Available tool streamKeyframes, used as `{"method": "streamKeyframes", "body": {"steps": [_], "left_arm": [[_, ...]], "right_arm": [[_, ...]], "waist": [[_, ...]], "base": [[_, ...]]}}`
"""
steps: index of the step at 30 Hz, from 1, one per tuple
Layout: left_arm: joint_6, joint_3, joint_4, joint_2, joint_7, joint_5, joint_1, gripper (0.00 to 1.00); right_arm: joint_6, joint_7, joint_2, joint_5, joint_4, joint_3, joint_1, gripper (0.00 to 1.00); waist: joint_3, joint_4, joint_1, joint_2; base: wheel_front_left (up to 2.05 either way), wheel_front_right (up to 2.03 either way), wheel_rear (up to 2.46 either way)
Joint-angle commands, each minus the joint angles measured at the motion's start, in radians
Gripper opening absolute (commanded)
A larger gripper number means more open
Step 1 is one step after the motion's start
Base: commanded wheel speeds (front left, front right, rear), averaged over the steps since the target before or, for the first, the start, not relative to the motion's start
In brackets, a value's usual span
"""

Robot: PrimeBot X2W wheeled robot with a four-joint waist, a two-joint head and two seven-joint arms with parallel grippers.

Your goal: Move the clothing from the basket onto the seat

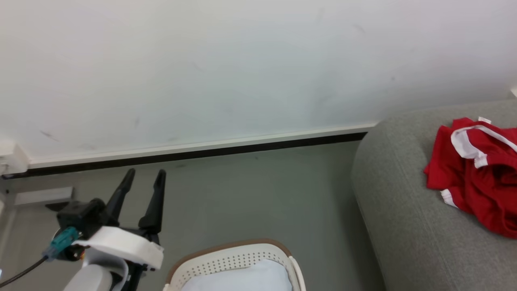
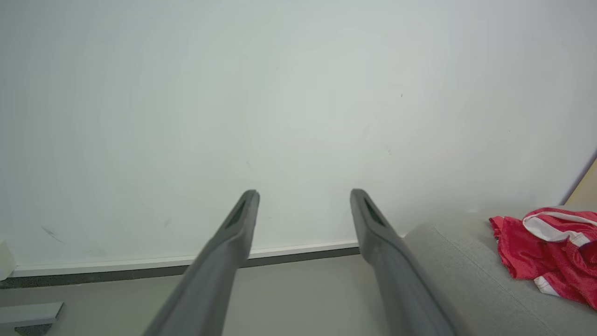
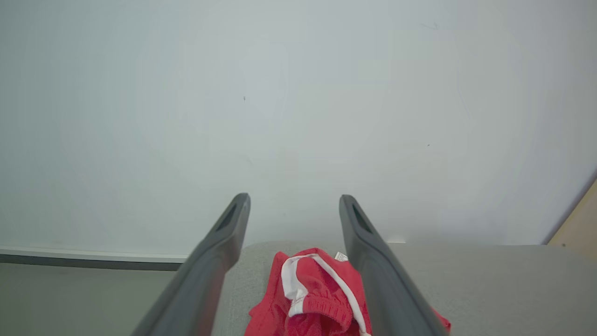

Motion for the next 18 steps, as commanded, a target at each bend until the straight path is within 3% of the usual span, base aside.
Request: {"method": "streamKeyframes", "body": {"steps": [1, 10, 18], "left_arm": [[0.006, 0.014, -0.003, -0.001, 0.0, 0.016, 0.024, 1.0], [0.004, 0.172, -0.029, -0.07, 0.0, 0.072, 0.144, 1.0], [-0.061, 0.303, -0.019, -0.163, 0.0, 0.149, 0.242, 1.0]], "right_arm": [[-0.002, -0.018, 0.019, -0.002, -0.018, 0.0, 0.028, 1.0], [-0.003, -0.216, 0.204, -0.029, -0.061, 0.048, 0.177, 1.0], [-0.002, -0.383, 0.303, -0.054, -0.011, 0.14, 0.284, 1.0]], "waist": [[-0.024, 0.028, 0.0004, 0.0], [-0.045, 0.067, 0.0004, 0.0], [-0.053, 0.072, 0.0004, 0.0]], "base": [[0.0, 0.0, 0.0], [0.0, 0.0, 0.0], [0.0, 0.0, 0.0]]}}
